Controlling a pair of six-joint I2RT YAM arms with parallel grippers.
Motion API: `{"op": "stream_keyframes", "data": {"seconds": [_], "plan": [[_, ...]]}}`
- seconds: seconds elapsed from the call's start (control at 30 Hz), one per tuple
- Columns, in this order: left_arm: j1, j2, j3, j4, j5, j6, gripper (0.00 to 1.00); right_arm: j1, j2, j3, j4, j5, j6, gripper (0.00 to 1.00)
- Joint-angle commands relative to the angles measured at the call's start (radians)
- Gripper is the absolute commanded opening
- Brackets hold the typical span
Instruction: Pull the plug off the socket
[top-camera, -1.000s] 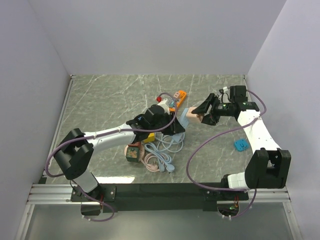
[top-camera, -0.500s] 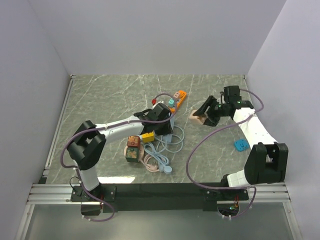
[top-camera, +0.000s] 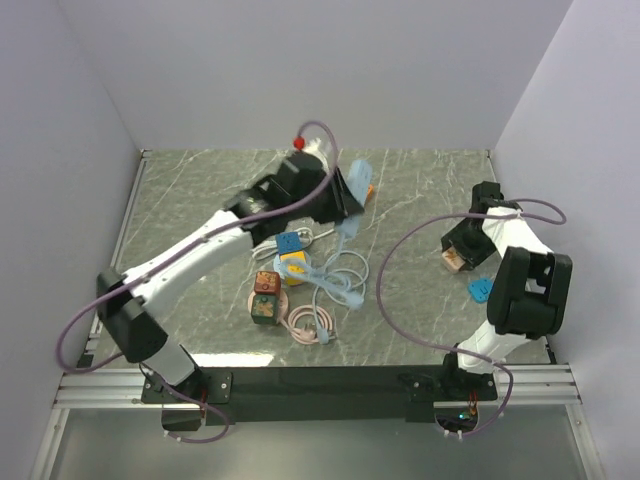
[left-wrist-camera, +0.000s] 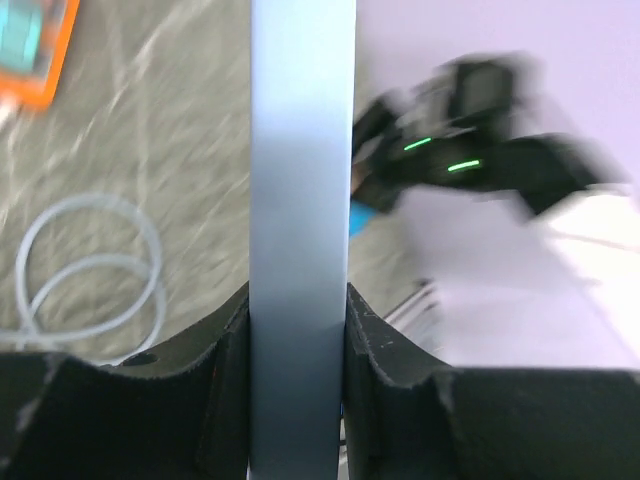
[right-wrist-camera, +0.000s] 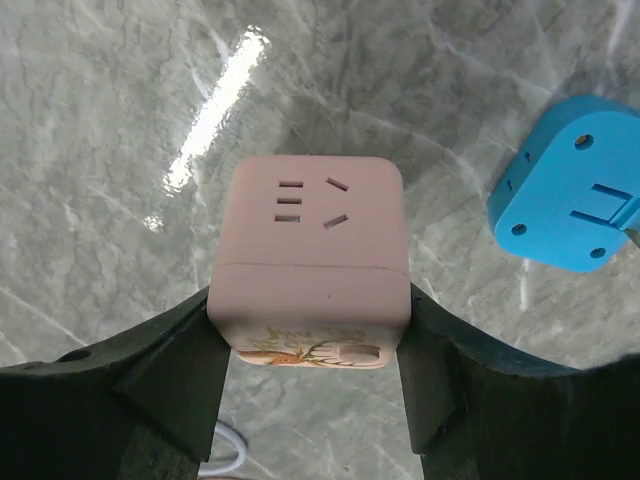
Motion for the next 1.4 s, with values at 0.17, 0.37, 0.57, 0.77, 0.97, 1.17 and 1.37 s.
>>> {"op": "stream_keyframes", "data": {"seconds": [0.17, 0.37, 0.57, 0.77, 0.97, 1.17, 1.37], "plan": [[0.149, -0.206, 0.22, -0.118, -0.074, 0.111, 0.0, -0.002, 0.08, 0.062, -0.023, 0.141, 0.051, 0.0], [0.389, -0.29, 0.191, -0.329, -0.395, 0.23, 0.0, -0.002, 0.064, 0.045, -0.015, 0.156, 0.041, 0.0], [0.615, -0.358, -0.036, -0.287, -0.455, 0.306, 0.0, -0.002, 0.083, 0.045, -0.017, 0.147, 0.04, 0.01], [0.787, -0.32, -0.268, -0.212, -0.406, 0.36, 0.0, -0.002, 0.118, 0.083, -0.056, 0.19, 0.057, 0.07], [0.916, -0.242, -0.391, -0.119, -0.435, 0.397, 0.0, -0.002, 0.121, 0.092, -0.069, 0.208, 0.061, 0.1], [1.017, -0.107, -0.34, -0.105, -0.478, 0.412, 0.0, -0.004, 0.143, 0.094, -0.073, 0.222, 0.064, 0.1], [1.028, 0.068, -0.271, -0.134, -0.533, 0.397, 0.01, -0.013, 0.152, 0.105, -0.096, 0.245, 0.083, 0.16]]}}
